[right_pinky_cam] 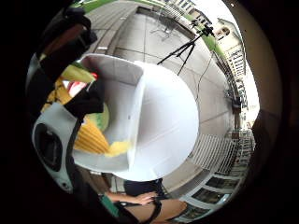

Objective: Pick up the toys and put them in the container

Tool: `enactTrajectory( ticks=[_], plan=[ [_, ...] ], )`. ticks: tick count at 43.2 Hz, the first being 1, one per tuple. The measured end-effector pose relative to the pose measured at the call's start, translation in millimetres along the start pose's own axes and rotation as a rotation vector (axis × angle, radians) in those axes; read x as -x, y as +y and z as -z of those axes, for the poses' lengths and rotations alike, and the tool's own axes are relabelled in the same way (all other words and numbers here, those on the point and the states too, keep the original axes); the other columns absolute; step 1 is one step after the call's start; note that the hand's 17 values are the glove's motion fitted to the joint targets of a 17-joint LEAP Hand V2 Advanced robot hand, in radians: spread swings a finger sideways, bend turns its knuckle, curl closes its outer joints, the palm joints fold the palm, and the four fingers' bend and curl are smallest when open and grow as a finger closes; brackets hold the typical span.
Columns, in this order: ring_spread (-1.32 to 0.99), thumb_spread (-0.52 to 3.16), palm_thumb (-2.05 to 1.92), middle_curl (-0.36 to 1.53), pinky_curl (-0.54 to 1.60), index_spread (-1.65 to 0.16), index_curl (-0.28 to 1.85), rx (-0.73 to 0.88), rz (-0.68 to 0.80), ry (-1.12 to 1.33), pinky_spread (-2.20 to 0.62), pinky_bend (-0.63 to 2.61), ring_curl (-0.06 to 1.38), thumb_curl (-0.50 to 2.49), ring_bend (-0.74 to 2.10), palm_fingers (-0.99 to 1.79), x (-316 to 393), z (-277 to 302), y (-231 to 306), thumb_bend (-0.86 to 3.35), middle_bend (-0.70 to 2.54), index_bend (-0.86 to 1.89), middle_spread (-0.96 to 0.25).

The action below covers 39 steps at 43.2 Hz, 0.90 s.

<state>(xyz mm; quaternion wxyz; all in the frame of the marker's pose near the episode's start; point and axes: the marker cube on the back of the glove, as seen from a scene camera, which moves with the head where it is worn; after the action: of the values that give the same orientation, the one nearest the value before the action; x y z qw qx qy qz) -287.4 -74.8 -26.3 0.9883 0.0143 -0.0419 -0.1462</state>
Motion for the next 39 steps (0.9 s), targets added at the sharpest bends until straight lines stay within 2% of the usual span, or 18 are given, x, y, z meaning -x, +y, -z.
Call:
enactTrajectory(
  ticks=[2, 11, 18, 39],
  plan=[
    [-0.27, 1.07, 0.22, 0.61, 0.49, -0.36, 0.02, 0.007, 0.005, 0.025, -0.31, 1.34, 0.43, 0.72, 1.08, 0.13, 5, 3, 8, -0.09, 0.33, 0.11, -0.22],
    [-0.14, 1.12, 0.03, 0.56, 0.44, -0.35, 0.08, -0.007, 0.02, 0.103, -0.14, 1.36, 0.32, 0.57, 0.91, 0.03, -18, 9, 26, -0.06, 0.29, 0.16, -0.08],
    [-0.1, 1.13, -0.05, 0.54, 0.42, -0.35, 0.13, -0.024, -0.001, 0.114, -0.09, 1.33, 0.29, 0.49, 0.85, 0.0, -68, 8, 46, -0.06, 0.28, 0.16, -0.06],
    [-0.07, 1.16, -0.05, 0.52, 0.37, -0.34, 0.19, -0.011, -0.158, 0.194, -0.07, 1.29, 0.27, 0.33, 0.83, -0.01, -290, 18, 116, -0.05, 0.32, 0.14, -0.07]
  ],
)
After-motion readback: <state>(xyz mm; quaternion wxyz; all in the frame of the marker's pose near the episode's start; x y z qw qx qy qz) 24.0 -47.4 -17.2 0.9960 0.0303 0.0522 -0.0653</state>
